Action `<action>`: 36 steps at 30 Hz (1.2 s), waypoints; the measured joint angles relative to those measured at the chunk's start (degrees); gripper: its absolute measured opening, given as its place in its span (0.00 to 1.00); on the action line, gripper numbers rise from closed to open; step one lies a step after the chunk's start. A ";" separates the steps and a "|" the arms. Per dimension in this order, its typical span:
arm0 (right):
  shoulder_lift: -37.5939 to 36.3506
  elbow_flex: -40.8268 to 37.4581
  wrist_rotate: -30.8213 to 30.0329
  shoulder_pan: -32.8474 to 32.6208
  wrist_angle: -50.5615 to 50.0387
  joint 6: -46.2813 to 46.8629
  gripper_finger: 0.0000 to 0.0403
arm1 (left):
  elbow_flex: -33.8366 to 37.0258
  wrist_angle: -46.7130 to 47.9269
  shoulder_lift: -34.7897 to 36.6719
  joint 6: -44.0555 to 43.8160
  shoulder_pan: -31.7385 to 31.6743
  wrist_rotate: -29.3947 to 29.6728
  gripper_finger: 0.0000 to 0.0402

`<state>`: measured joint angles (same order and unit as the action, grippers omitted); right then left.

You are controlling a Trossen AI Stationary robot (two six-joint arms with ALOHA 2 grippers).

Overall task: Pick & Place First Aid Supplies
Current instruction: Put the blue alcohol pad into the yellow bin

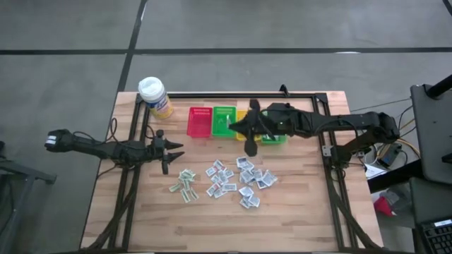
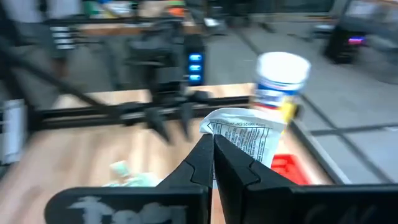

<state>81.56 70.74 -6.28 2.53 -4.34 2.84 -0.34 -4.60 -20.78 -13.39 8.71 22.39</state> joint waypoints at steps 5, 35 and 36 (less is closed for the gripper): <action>0.02 -0.02 -8.90 1.06 -0.74 0.03 0.02 | 0.00 -0.72 0.00 -0.04 0.00 0.00 0.39; 0.09 -0.04 -7.58 11.87 -27.77 3.25 0.02 | 0.00 -1.40 0.00 -0.52 0.00 0.00 0.39; 0.09 -0.04 -6.33 12.22 -28.00 3.16 0.02 | 0.00 -1.40 0.01 -0.52 0.00 0.00 0.39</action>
<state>81.65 70.70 -12.61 14.75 -32.34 6.00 -0.34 -5.99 -20.77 -13.91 8.71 22.39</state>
